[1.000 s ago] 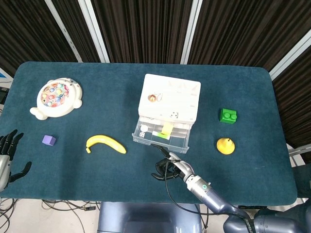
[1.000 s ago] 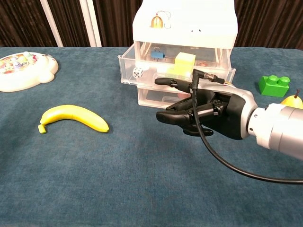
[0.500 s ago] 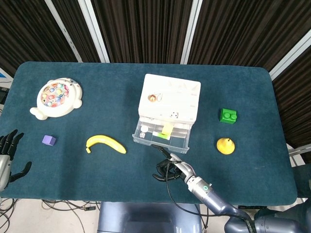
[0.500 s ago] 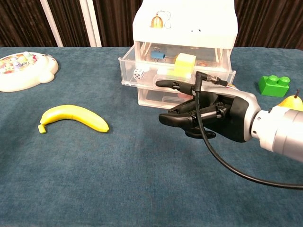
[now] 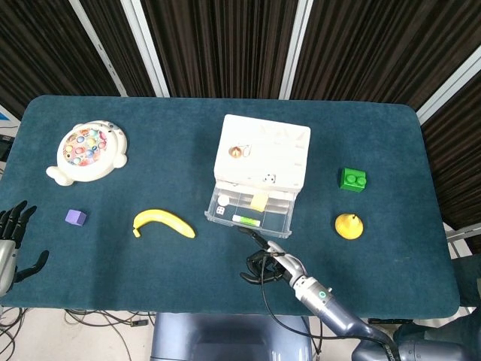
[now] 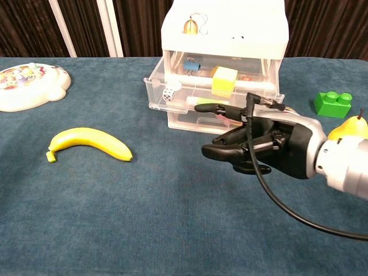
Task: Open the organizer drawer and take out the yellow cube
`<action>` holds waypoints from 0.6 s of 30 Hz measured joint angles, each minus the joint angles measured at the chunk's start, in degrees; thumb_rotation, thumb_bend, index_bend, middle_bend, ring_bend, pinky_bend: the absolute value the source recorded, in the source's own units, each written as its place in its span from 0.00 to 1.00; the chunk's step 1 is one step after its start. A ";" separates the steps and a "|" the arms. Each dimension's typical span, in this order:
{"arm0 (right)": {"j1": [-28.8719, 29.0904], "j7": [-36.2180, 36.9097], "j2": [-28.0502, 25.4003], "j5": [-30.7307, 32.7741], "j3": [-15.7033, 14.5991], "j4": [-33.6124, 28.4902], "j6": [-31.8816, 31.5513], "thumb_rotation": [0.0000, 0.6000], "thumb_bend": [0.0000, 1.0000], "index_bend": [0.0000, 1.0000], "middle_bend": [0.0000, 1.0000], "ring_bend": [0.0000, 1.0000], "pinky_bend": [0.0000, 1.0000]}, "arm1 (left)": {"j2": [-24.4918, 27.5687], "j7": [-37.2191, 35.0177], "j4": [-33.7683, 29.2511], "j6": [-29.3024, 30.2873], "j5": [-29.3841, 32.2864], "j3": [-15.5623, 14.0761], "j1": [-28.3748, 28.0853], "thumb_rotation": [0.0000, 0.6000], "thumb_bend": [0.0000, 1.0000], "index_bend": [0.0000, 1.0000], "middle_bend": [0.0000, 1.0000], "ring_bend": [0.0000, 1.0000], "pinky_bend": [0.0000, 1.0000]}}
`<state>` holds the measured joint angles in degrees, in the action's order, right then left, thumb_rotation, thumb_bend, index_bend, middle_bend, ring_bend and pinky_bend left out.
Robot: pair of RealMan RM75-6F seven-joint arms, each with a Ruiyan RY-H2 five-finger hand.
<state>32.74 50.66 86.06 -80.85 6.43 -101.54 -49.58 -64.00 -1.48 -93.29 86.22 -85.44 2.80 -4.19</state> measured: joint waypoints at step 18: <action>-1.81 -5.35 -15.42 -3.62 -1.60 -9.87 -3.48 1.00 0.22 0.08 0.81 0.89 1.00 | -0.05 0.16 -0.31 0.29 -0.36 -0.06 0.03 1.00 0.31 0.04 0.00 0.00 0.00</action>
<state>30.93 45.31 70.65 -84.48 4.83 -111.41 -53.07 -64.05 -1.32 -93.60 86.50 -85.80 2.74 -4.15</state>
